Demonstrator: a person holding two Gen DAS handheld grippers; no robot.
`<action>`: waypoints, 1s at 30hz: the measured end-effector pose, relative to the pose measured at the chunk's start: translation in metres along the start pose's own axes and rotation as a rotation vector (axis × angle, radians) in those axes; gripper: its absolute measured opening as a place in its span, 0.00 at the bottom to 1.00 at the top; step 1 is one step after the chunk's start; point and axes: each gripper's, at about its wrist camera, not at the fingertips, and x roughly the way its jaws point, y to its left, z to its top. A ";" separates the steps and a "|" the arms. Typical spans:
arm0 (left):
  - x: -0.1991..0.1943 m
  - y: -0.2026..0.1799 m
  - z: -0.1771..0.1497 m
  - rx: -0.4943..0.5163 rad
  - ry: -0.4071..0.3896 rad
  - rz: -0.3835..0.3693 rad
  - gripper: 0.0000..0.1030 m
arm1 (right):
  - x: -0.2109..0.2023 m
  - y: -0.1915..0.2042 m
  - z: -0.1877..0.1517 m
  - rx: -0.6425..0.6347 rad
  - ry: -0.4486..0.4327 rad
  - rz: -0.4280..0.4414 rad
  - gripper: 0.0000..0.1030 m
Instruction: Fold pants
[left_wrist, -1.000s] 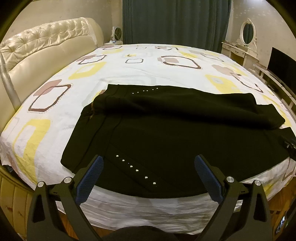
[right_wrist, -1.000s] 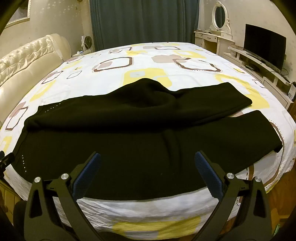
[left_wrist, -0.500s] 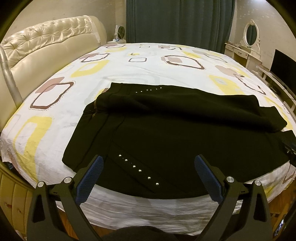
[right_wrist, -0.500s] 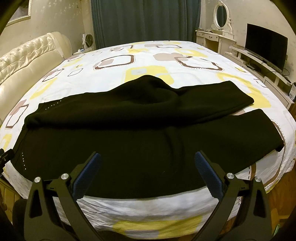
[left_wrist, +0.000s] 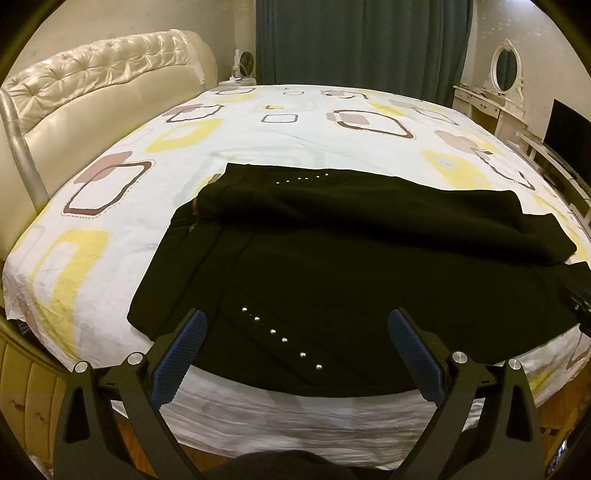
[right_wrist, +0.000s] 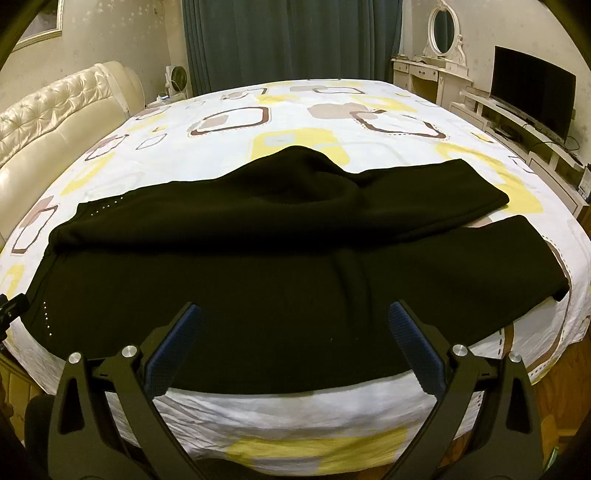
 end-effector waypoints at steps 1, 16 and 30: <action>0.000 0.000 0.000 0.000 -0.001 0.002 0.95 | 0.000 0.000 0.000 0.000 0.001 0.000 0.98; 0.001 0.002 0.000 0.000 0.000 0.007 0.95 | 0.001 0.001 -0.003 0.000 0.007 0.002 0.98; 0.002 0.004 -0.001 0.001 -0.002 0.011 0.95 | 0.002 0.000 -0.002 0.000 0.009 0.003 0.98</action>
